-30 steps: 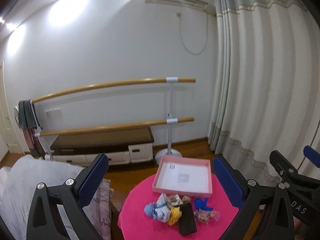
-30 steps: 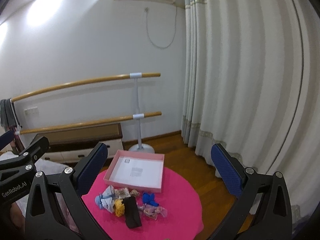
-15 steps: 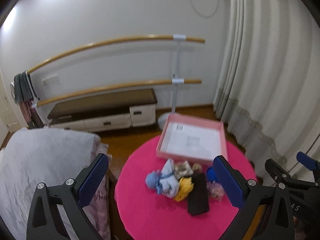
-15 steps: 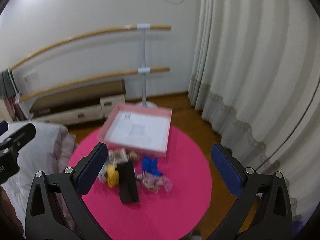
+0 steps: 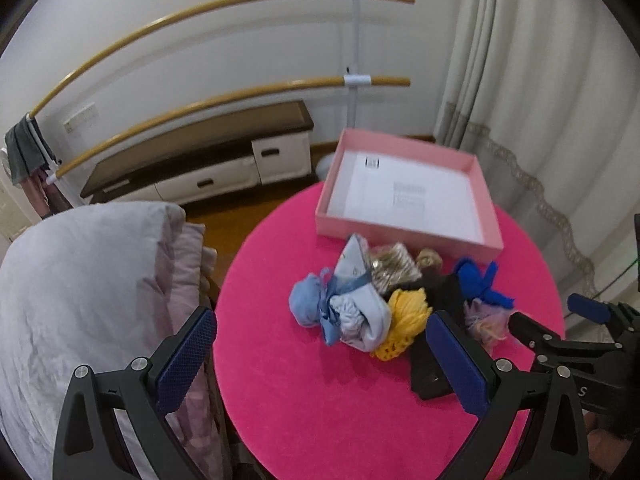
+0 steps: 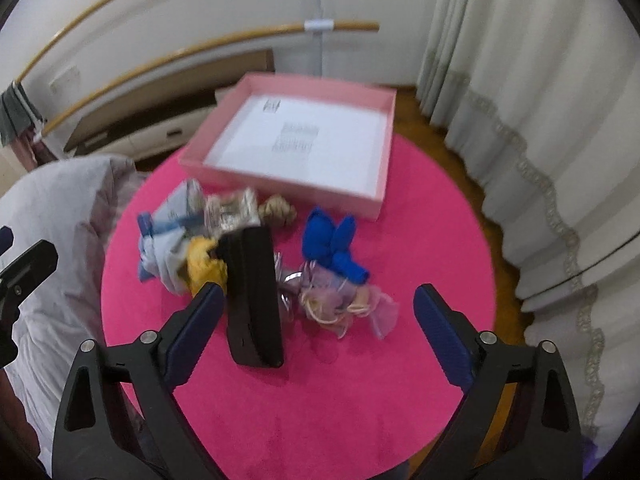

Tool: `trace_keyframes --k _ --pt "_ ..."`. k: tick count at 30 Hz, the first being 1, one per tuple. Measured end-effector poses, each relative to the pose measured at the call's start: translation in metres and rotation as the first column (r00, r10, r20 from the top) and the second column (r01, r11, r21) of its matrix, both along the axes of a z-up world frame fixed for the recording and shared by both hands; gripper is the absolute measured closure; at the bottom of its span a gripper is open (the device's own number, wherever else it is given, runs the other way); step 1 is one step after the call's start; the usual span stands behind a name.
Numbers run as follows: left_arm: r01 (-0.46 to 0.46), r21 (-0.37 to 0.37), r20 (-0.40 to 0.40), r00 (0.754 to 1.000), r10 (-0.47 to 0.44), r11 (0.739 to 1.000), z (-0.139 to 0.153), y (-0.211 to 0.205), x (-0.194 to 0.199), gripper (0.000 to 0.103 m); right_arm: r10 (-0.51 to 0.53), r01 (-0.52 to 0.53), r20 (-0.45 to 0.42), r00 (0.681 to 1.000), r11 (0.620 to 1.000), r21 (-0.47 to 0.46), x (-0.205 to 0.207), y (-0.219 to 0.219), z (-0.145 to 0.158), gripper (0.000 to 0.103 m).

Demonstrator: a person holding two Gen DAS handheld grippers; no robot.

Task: Organize soft objects
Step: 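Move both tools down toward the pile of soft items, then grasp the light-blue ribbon cloth bundle with the left tool while the right tool grasps the pink sheer bundle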

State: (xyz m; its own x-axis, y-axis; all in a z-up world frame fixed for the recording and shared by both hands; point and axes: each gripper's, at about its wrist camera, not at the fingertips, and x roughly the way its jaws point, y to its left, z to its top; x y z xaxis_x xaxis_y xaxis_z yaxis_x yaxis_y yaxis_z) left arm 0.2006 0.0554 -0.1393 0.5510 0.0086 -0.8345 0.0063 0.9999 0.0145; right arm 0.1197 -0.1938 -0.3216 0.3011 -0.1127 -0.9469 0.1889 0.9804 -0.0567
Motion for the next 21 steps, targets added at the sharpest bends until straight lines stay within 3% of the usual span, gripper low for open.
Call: trace_keyframes --k 10,21 --pt "0.001 -0.006 -0.097 0.995 -0.001 1.000 -0.059 -0.002 0.049 0.000 -0.042 0.046 -0.097 0.994 0.998 0.036 0.004 -0.015 -0.038 0.015" --pt "-0.053 0.016 -0.111 0.992 0.054 0.998 -0.106 0.005 0.104 0.000 -0.092 0.100 -0.133 0.987 0.993 0.058 0.007 -0.048 -0.056 0.017"
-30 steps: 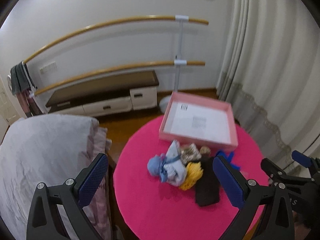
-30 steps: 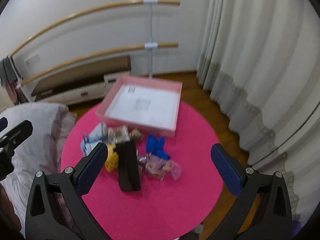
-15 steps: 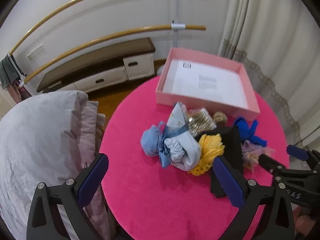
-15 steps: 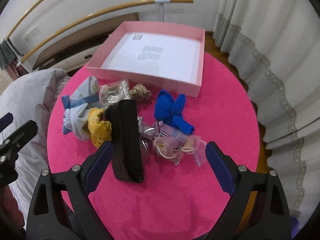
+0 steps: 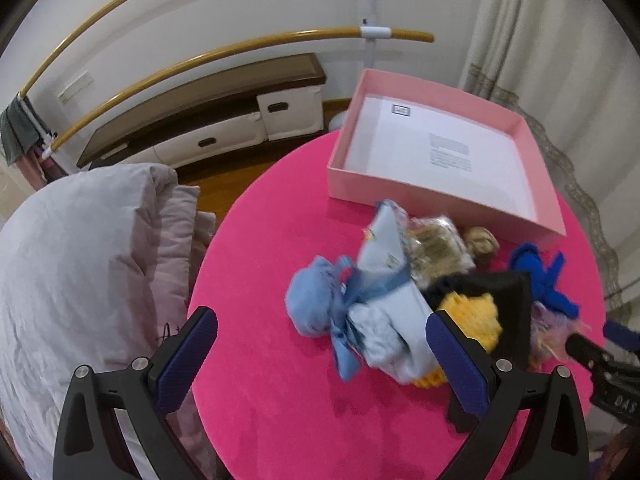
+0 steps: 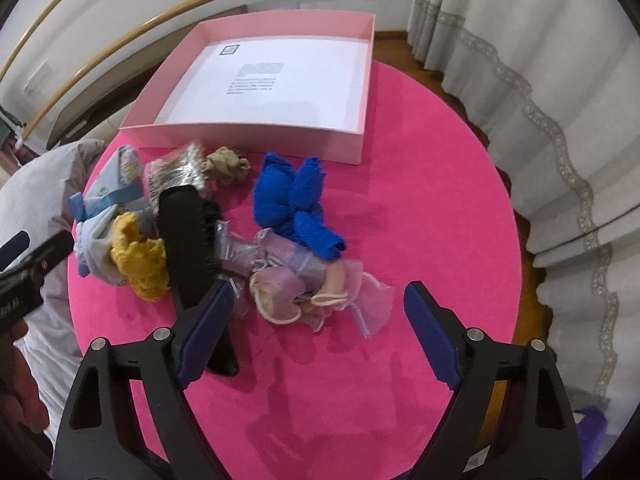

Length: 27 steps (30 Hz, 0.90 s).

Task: Organize soft objects
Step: 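Grasp the light-blue ribbon cloth bundle with the left tool while the right tool grasps the pink sheer bundle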

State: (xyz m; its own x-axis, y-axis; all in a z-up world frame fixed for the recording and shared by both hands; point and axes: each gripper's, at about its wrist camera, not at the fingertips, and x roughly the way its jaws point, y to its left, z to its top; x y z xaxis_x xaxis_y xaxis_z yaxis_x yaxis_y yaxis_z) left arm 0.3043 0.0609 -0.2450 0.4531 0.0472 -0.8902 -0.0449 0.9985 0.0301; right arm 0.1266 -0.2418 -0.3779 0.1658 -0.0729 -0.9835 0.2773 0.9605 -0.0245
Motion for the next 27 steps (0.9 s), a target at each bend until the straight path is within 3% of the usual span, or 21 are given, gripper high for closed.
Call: trace_keyframes --k 12,16,19,21,23,27 --pt "0.004 -0.029 -0.071 0.997 -0.006 1.000 -0.056 -0.003 0.055 0.000 -0.018 0.024 -0.092 0.996 0.997 0.070 0.007 -0.009 -0.041 0.022" --pt "-0.012 -0.096 -0.080 0.997 0.004 0.995 -0.067 0.004 0.069 0.000 -0.037 0.047 -0.090 0.995 0.991 0.122 0.010 -0.009 -0.053 0.023" --pt "-0.025 -0.160 -0.095 0.995 0.010 0.987 -0.080 0.010 0.078 0.000 -0.058 0.071 -0.082 0.995 0.983 0.167 0.013 -0.010 -0.061 0.029" --pt "-0.019 -0.185 -0.126 0.992 -0.005 0.983 -0.092 0.009 0.082 0.005 -0.078 0.091 -0.072 0.994 0.976 0.199 0.013 -0.012 -0.065 0.032" --pt "-0.011 -0.173 -0.133 0.991 -0.012 0.985 -0.098 0.006 0.083 0.013 -0.092 0.104 -0.061 0.994 0.966 0.238 0.012 -0.014 -0.066 0.052" --pt "0.026 -0.151 -0.098 0.994 -0.041 0.988 -0.099 0.002 0.081 0.029 -0.106 0.117 -0.055 0.993 0.953 0.280 0.008 -0.014 -0.067 0.059"
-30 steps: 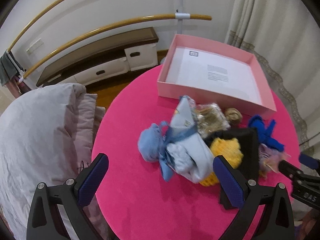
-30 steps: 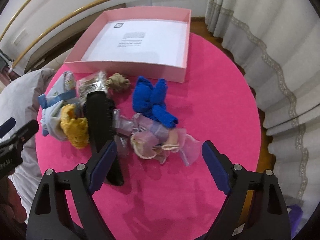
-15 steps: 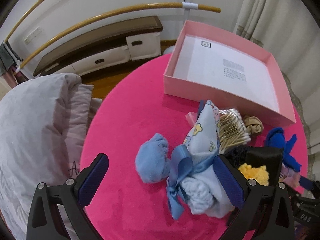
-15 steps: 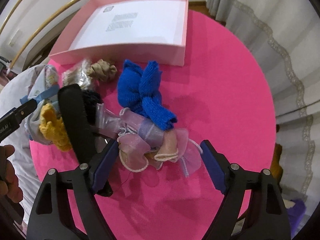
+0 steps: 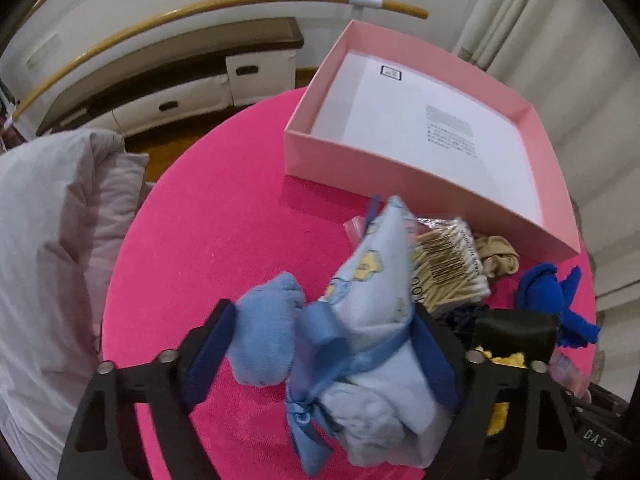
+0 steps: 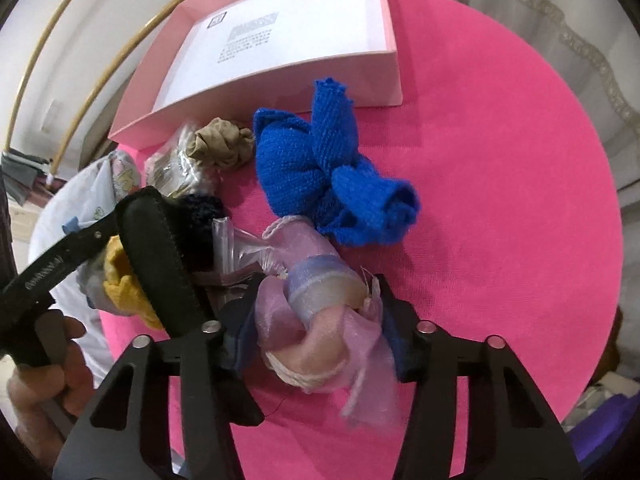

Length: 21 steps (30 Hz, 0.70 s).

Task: Organize soft objects
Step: 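Grasp the light-blue ribbon cloth bundle with the left tool while the right tool grasps the pink sheer bundle, then lift both held bundles and carry them toward the pink box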

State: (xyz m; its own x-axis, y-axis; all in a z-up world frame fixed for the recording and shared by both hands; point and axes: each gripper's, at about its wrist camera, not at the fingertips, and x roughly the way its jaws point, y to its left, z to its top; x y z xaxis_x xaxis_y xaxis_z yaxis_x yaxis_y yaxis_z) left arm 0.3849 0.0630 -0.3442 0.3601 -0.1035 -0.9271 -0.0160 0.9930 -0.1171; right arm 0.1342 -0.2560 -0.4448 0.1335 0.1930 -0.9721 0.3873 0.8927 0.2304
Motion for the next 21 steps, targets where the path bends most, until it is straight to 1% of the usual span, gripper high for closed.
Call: trace_keyframes --k 2,3,5,7,13,16,21 --pt "0.005 -0.001 0.001 1.000 -0.005 1.000 0.001 0.000 0.001 0.039 0.002 -0.002 0.005 1.000 1.000 -0.001 -0.002 0.001 0.002 0.062" --pt "0.011 -0.001 0.005 1.000 -0.011 1.000 0.001 0.002 0.000 0.041 0.002 -0.002 0.006 1.000 1.000 -0.001 -0.002 0.002 0.002 0.063" --pt "0.014 -0.005 0.006 1.000 -0.014 1.000 0.003 0.005 -0.002 0.053 -0.001 0.001 0.011 1.000 1.000 -0.001 -0.008 0.002 0.007 0.064" --pt "0.024 -0.030 0.006 1.000 -0.024 0.999 0.005 0.007 -0.005 0.071 0.001 -0.001 0.015 1.000 1.000 -0.008 -0.011 0.000 0.012 0.064" --pt "0.025 -0.017 -0.004 1.000 -0.025 1.000 0.009 0.012 -0.023 0.071 0.022 -0.021 0.030 0.999 0.999 -0.030 -0.020 -0.002 0.034 0.064" --pt "0.021 -0.013 -0.006 1.000 -0.021 1.000 0.021 0.006 -0.033 0.072 0.031 -0.030 0.035 0.999 0.999 -0.023 -0.022 -0.004 0.044 0.064" --pt "0.015 0.033 -0.006 1.000 -0.014 0.999 0.046 -0.006 -0.061 0.072 0.066 -0.067 0.067 0.996 0.998 0.020 -0.027 -0.004 0.056 0.064"
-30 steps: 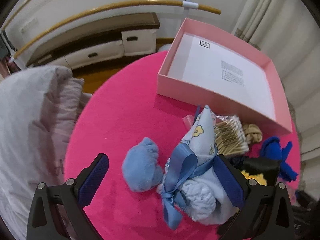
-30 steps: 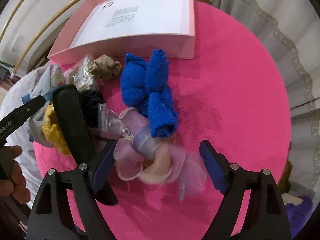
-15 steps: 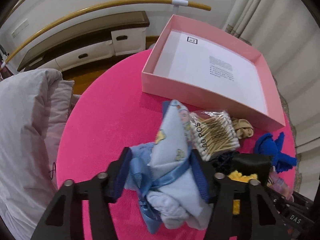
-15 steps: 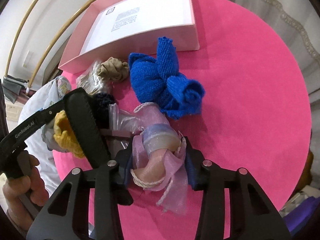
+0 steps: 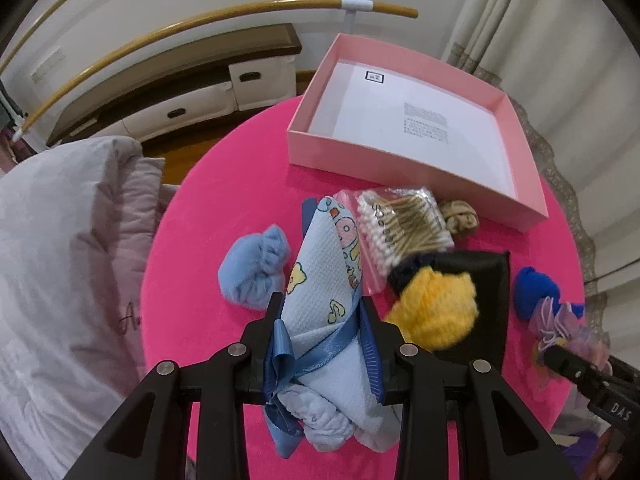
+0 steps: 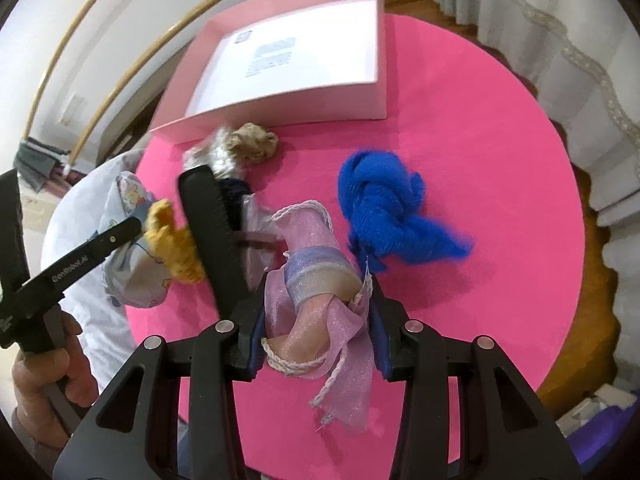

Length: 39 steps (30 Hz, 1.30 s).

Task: Organize soft objects
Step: 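Lift both held bundles and carry them toward the pink box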

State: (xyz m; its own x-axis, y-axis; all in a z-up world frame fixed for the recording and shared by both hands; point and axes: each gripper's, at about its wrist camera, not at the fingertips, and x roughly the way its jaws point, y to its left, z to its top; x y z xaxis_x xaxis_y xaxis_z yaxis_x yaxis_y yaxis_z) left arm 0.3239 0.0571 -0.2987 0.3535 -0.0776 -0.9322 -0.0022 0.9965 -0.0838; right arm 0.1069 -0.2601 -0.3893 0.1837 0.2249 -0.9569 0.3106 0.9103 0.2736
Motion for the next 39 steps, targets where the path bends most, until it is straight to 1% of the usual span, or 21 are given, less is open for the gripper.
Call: trace_keyframes --k 1,3,5,7,9,12,15,17,18,20,21,23,24,26,27,28,29,32,36,39 --pt "-0.009 0.006 -0.003 1.000 0.009 1.000 0.005 -0.002 -0.005 0.072 0.008 -0.008 0.003 1.000 1.000 0.010 -0.001 0.000 0.001 0.064" --pt "-0.031 -0.004 -0.007 1.000 0.031 1.000 0.018 -0.004 -0.014 0.071 0.028 -0.028 0.003 1.000 0.999 0.031 0.000 0.000 0.002 0.064" --pt "-0.033 -0.011 0.003 0.999 0.033 0.999 0.033 -0.008 -0.018 0.071 0.047 -0.047 0.009 0.999 0.999 0.023 -0.004 -0.001 0.012 0.064" --pt "-0.003 -0.031 0.016 1.000 0.004 1.000 0.046 -0.007 -0.017 0.071 0.042 -0.042 0.007 0.999 0.999 0.004 -0.001 0.001 0.018 0.064" --pt "0.054 -0.062 0.021 0.998 -0.053 0.997 0.052 -0.001 -0.016 0.071 0.011 -0.011 0.007 1.000 1.000 -0.028 0.002 0.005 0.026 0.064" --pt "0.130 -0.083 0.025 0.991 -0.129 0.988 0.058 0.013 -0.009 0.071 -0.040 0.042 0.012 0.999 0.993 -0.111 0.008 0.019 0.039 0.064" --pt "0.166 -0.134 0.022 0.986 -0.164 0.977 0.071 0.034 -0.007 0.071 -0.085 0.085 0.005 0.996 0.982 -0.166 0.013 0.036 0.056 0.064" --pt "0.182 -0.136 0.033 0.983 -0.179 0.974 0.081 0.044 -0.005 0.071 -0.095 0.098 0.022 0.995 0.978 -0.183 0.014 0.045 0.069 0.063" --pt "0.181 -0.140 0.031 0.983 -0.178 0.973 0.084 0.048 -0.004 0.071 -0.092 0.093 0.018 0.996 0.978 -0.184 0.015 0.048 0.071 0.063" --pt "0.173 -0.133 0.037 0.985 -0.169 0.976 0.089 0.053 -0.005 0.071 -0.051 0.050 0.004 0.999 0.981 -0.187 0.017 0.054 0.067 0.063" --pt "0.164 -0.122 0.042 0.986 -0.160 0.979 0.090 0.055 -0.004 0.071 -0.020 0.020 0.002 1.000 0.984 -0.178 0.017 0.055 0.059 0.063" --pt "0.135 -0.107 0.048 0.990 -0.131 0.985 0.088 0.052 0.002 0.071 0.034 -0.036 -0.015 0.999 0.989 -0.146 0.018 0.053 0.034 0.063" --pt "0.120 -0.102 0.047 0.992 -0.116 0.988 0.086 0.050 -0.001 0.071 0.055 -0.059 -0.028 0.998 0.989 -0.134 0.017 0.052 0.024 0.063" --pt "0.081 -0.085 0.026 0.997 -0.079 0.993 0.078 0.043 -0.007 0.071 0.105 -0.110 -0.053 0.993 0.987 -0.116 0.012 0.049 0.001 0.062" --pt "0.063 -0.084 0.008 0.998 -0.063 0.995 0.072 0.037 -0.008 0.071 0.120 -0.127 -0.065 0.991 0.985 -0.116 0.009 0.046 -0.009 0.060" --pt "0.041 -0.088 -0.021 0.999 -0.043 0.995 0.066 0.031 -0.009 0.071 0.124 -0.132 -0.077 0.989 0.985 -0.110 0.006 0.044 -0.016 0.056" --pt "0.035 -0.088 -0.034 0.999 -0.038 0.996 0.064 0.029 -0.011 0.071 0.115 -0.124 -0.096 0.989 0.988 -0.093 0.001 0.039 -0.024 0.052" --pt "0.041 -0.067 -0.060 0.997 -0.045 0.997 0.061 0.018 -0.018 0.071 0.063 -0.070 -0.115 0.991 0.996 -0.059 -0.013 0.028 -0.036 0.048" --pt "0.099 -0.035 -0.067 0.993 -0.101 0.995 0.065 0.006 -0.022 0.071 -0.011 0.008 -0.115 0.993 1.000 -0.023 -0.027 0.022 -0.039 0.047" --pt "0.124 -0.025 -0.065 0.990 -0.126 0.992 0.067 0.001 -0.022 0.071 -0.018 0.017 -0.136 0.991 1.000 -0.009 -0.036 0.028 -0.043 0.046"
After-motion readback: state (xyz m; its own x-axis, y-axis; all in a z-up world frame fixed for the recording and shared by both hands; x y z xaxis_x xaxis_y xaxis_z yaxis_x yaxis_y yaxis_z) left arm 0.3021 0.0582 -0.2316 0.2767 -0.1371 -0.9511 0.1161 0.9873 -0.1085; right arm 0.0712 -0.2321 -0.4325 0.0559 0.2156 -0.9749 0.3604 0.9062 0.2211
